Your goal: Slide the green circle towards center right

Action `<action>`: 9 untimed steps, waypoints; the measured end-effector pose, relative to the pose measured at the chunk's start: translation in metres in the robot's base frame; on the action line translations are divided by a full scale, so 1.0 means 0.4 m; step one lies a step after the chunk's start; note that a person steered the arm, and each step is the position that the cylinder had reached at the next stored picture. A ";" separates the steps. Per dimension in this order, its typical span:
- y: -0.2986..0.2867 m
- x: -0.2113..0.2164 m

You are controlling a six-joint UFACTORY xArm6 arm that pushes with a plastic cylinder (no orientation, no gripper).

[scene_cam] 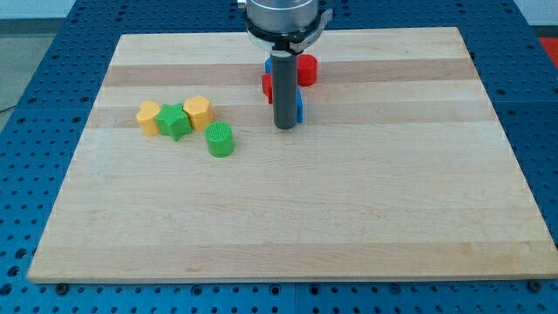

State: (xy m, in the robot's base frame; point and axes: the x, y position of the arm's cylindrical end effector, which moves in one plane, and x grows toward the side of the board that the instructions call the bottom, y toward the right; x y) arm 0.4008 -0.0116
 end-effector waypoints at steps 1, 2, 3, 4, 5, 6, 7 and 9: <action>-0.017 -0.002; -0.022 0.017; -0.049 0.131; -0.184 0.199; -0.341 0.188; -0.413 0.112; -0.325 0.090; 0.002 0.091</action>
State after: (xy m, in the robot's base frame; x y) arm 0.4374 -0.0107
